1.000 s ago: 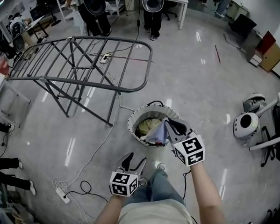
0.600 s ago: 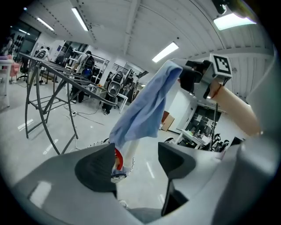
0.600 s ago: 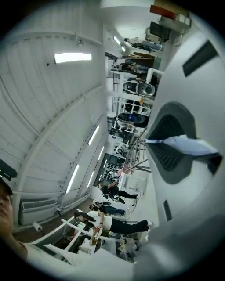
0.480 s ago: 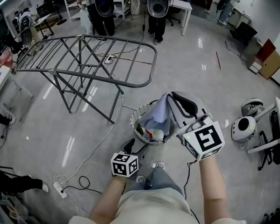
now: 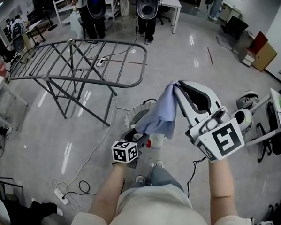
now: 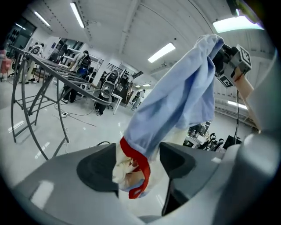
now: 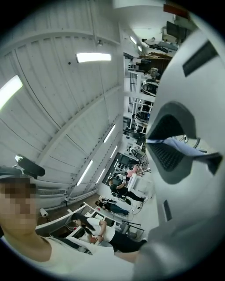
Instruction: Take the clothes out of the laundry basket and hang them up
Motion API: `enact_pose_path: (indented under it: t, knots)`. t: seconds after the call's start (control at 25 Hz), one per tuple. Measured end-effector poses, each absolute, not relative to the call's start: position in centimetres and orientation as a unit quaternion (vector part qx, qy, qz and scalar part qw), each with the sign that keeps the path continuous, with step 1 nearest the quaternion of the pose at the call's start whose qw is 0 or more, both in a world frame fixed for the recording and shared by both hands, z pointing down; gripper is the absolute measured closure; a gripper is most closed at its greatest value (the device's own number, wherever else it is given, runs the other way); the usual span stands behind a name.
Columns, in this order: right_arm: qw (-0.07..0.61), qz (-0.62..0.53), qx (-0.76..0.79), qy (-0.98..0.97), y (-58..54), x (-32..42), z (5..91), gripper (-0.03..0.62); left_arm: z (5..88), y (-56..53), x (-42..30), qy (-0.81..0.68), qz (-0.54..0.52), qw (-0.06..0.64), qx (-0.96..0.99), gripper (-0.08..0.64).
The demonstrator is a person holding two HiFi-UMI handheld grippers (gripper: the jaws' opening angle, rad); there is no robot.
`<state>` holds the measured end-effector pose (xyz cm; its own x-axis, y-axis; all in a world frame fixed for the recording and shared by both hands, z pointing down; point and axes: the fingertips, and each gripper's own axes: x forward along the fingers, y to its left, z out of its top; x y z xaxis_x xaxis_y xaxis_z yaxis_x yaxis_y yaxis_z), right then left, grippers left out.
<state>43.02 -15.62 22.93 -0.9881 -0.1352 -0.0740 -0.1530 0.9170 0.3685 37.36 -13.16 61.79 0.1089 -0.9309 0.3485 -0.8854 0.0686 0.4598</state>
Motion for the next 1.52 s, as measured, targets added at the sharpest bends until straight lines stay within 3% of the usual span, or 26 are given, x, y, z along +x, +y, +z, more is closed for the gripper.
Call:
enact_pose_path:
  t: [0.16, 0.2, 0.4, 0.68, 1.24, 1.4, 1.52]
  knots:
    - [0.007, 0.189, -0.104, 0.976, -17.2, 43.7, 23.9, 0.567, 60.9, -13.5, 37.6, -0.667, -0.022, 0.289, 0.686, 0.513]
    - [0.001, 0.188, -0.113, 0.976, -17.6, 43.8, 24.4, 0.566, 60.6, -13.1, 37.0, -0.675, -0.026, 0.287, 0.679, 0.532]
    - [-0.026, 0.153, -0.152, 0.976, -19.9, 45.3, 27.7, 0.566, 58.5, -10.6, 33.3, -0.726, -0.034, 0.260, 0.636, 0.543]
    - [-0.077, 0.087, -0.191, 0.975, -22.4, 46.5, 35.0, 0.566, 52.1, -6.4, 28.8, -0.778, -0.024, 0.164, 0.606, 0.545]
    - [-0.251, -0.021, -0.178, 0.951, -20.9, 45.8, 52.9, 0.529, 41.8, -3.8, 27.2, -0.780, -0.022, 0.040, 0.625, 0.545]
    - [-0.227, -0.051, -0.151, 0.961, -18.8, 43.7, 52.0, 0.424, 40.2, -4.3, 28.3, -0.769, -0.010, 0.021, 0.639, 0.545]
    - [-0.183, -0.041, -0.087, 0.978, -14.9, 40.3, 48.3, 0.411, 39.5, -4.8, 29.1, -0.762, 0.001, 0.010, 0.647, 0.545]
